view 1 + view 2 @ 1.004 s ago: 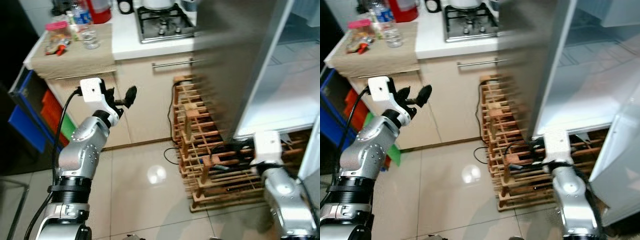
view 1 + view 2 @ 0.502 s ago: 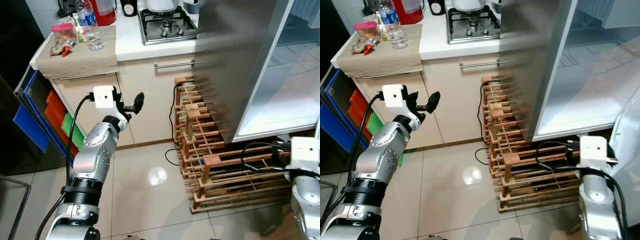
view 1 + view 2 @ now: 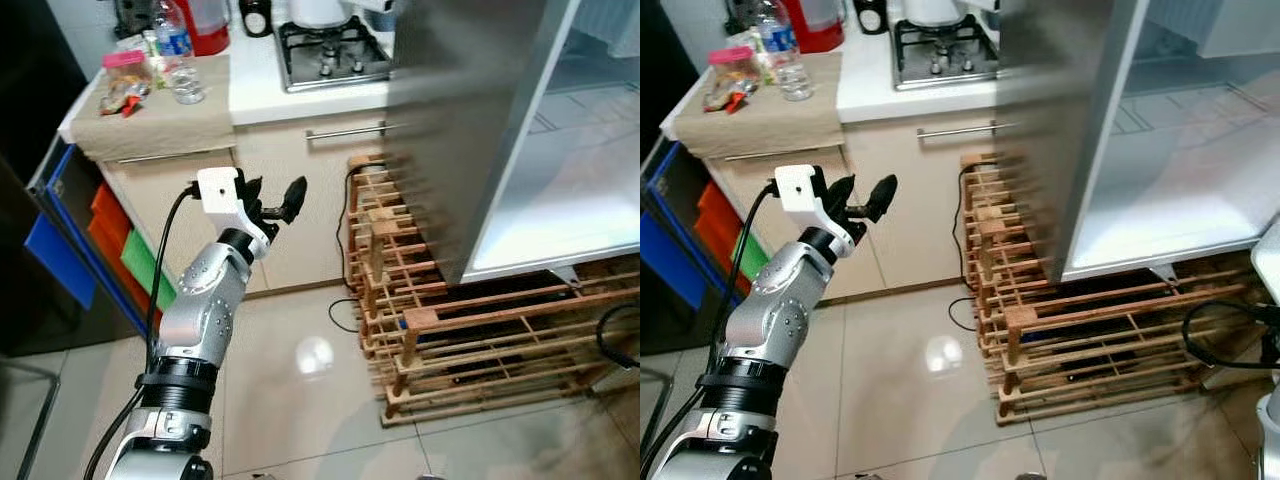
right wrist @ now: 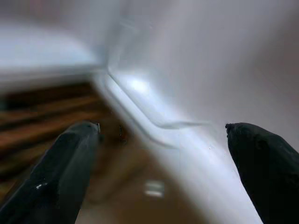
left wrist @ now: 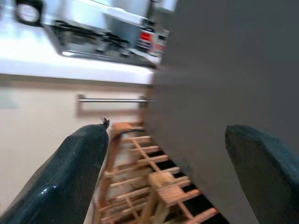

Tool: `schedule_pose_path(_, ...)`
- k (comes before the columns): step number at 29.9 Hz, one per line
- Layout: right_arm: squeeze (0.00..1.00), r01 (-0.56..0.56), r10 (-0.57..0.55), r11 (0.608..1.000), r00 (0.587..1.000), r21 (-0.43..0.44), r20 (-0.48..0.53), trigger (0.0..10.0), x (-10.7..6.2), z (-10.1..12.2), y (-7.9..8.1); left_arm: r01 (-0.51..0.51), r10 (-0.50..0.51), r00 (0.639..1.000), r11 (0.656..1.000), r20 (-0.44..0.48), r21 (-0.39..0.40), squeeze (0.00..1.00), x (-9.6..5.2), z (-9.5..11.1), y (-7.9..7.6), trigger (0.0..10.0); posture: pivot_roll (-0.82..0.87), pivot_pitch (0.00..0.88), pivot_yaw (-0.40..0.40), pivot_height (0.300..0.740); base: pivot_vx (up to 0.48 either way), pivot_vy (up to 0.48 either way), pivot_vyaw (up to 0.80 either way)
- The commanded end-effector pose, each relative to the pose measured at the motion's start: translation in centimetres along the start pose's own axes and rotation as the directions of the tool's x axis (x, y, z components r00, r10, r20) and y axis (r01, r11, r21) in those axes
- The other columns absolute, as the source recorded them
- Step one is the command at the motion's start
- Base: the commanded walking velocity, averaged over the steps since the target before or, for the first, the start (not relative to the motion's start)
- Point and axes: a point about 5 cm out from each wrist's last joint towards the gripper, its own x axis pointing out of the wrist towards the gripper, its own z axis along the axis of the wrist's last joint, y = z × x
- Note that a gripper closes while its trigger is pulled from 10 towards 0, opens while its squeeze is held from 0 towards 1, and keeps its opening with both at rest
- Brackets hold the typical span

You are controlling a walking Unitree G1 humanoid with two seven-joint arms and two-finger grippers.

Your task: Restocking fridge

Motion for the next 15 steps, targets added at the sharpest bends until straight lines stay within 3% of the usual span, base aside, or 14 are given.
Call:
schedule_pose_path(1,0.00,-0.184,0.168,0.973,0.979,0.142,0.114,10.0,-0.8,2.6,3.6,0.014,-0.015,1.000,0.999,0.010,0.035,0.00,0.4,0.5,-0.1,10.0,-0.15,0.000,0.110,0.740,0.000,0.000,0.00)
schedule_pose_path(3,0.00,-0.305,0.276,0.934,0.947,0.186,0.164,10.0,-1.7,3.7,6.1,0.003,-0.004,1.000,1.000,0.015,0.031,0.00,0.3,0.5,0.0,10.0,-0.15,0.000,0.110,0.740,0.000,0.000,0.80)
schedule_pose_path(6,0.00,-0.427,0.387,0.882,0.898,0.202,0.210,10.0,-2.9,4.8,8.7,-0.014,0.013,1.000,1.000,0.022,0.028,0.00,0.3,0.6,0.2,10.0,-0.14,0.000,0.110,0.740,0.000,0.389,0.78)
schedule_pose_path(12,0.00,-0.610,0.537,0.747,0.788,0.265,0.301,10.0,-4.7,6.7,12.7,-0.017,0.016,1.000,0.996,0.005,0.092,0.00,-0.1,-0.3,-0.4,10.0,-0.12,0.000,0.089,0.740,0.000,0.460,0.74)
schedule_pose_path(15,0.00,-0.683,0.595,0.677,0.727,0.274,0.344,10.0,-5.4,7.8,14.4,-0.060,0.065,0.997,0.987,-0.034,0.146,0.00,-0.1,-1.4,-0.7,10.0,-0.11,0.000,0.068,0.740,-0.092,0.104,0.73)
